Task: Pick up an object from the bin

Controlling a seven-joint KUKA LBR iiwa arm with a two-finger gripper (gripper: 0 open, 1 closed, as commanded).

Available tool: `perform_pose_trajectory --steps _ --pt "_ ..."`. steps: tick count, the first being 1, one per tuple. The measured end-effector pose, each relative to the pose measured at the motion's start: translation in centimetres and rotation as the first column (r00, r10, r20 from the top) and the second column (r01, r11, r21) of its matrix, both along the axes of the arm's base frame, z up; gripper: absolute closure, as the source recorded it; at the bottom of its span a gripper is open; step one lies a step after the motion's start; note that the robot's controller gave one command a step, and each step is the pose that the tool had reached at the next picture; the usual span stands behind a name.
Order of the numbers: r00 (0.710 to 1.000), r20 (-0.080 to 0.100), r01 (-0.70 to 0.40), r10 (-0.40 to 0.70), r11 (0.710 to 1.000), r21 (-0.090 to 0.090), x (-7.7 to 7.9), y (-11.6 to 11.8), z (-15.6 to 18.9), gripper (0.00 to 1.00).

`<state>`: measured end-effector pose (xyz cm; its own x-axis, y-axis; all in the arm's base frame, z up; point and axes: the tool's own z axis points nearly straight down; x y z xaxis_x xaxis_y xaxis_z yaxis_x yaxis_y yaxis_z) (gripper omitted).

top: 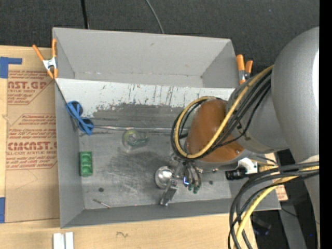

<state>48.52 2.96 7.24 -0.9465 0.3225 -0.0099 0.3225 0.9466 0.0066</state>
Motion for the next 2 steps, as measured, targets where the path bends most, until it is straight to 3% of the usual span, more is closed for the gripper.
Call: perform_pose_trajectory --steps 1,2 --pt "1.0 -0.001 0.002 -0.002 1.0 -0.002 0.0 -0.1 -0.1 1.0" --pt "1.0 -0.004 0.001 -0.001 1.0 -0.002 0.2 -0.1 9.0 1.0"
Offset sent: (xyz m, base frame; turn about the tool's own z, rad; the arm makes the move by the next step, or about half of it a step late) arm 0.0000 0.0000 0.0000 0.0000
